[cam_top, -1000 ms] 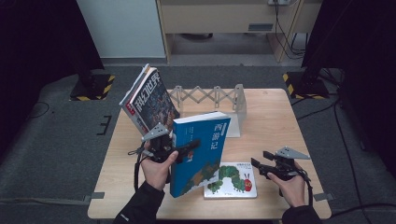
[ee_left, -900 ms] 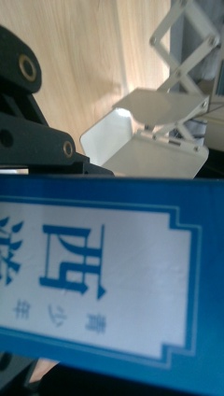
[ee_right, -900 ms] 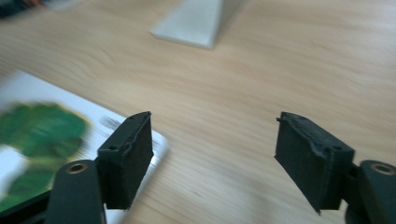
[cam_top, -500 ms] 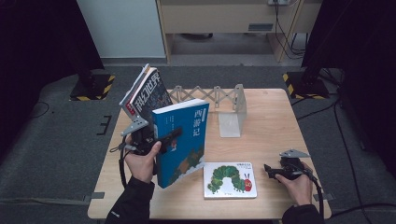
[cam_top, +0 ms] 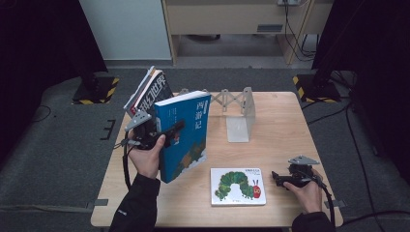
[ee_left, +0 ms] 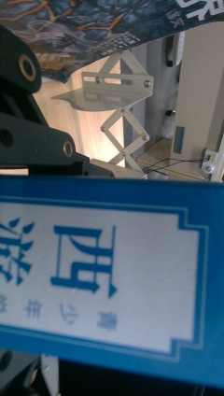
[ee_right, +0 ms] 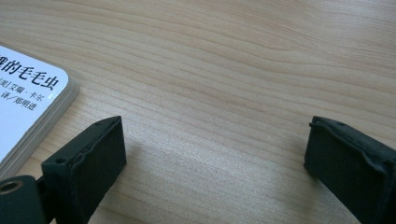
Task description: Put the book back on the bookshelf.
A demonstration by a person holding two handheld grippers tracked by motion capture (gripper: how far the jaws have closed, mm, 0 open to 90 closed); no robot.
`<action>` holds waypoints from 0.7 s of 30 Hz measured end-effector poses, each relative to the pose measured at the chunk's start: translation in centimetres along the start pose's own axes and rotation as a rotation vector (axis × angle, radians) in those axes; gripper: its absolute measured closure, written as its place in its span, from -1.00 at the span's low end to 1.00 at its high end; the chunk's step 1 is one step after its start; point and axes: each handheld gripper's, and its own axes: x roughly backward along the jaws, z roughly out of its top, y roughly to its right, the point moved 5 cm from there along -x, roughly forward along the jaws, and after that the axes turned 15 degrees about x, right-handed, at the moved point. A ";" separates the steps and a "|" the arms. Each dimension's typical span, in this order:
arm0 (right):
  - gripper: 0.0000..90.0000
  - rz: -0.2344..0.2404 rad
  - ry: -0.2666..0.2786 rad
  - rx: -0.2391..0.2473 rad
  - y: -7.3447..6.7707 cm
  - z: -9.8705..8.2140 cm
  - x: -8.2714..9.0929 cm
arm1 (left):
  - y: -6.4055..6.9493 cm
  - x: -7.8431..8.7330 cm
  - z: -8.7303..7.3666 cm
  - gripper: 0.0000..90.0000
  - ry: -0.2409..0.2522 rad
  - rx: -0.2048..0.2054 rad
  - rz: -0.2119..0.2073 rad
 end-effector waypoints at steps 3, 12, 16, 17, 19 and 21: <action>-0.88 0.003 -0.002 0.003 0.0 0.0 0.0 | -0.1 -0.7 0.5 0.34 0.009 0.006 0.000; -0.89 0.004 0.001 0.001 0.0 0.0 0.0 | -0.9 -3.0 1.2 0.34 0.015 0.010 0.023; -0.90 0.006 0.000 -0.001 0.0 0.0 0.0 | -1.3 -3.9 1.5 0.34 0.029 0.001 0.049; -0.90 0.006 0.000 0.000 0.0 0.0 0.0 | -1.4 -4.1 1.5 0.34 0.039 0.002 0.054; -0.90 0.004 -0.001 -0.001 0.0 0.0 0.0 | -1.6 -4.5 1.6 0.34 0.048 -0.002 0.061; -0.90 0.004 -0.001 -0.001 0.0 0.0 0.0 | -1.9 -5.0 1.6 0.34 0.048 -0.008 0.069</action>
